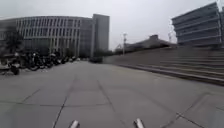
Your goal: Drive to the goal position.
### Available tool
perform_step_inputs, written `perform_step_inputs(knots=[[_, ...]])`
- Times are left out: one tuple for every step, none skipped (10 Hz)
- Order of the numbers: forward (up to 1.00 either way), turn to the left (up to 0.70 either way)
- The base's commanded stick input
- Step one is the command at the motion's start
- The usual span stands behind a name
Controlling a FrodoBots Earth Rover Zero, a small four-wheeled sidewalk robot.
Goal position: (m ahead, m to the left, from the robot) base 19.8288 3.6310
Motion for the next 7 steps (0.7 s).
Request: perform_step_inputs(knots=[[1.00, 0.02], [1.00, 0.02], [1.00, 0.02], [1.00, 0.02], [1.00, 0.02], [1.00, 0.02], [1.00, 0.02]])
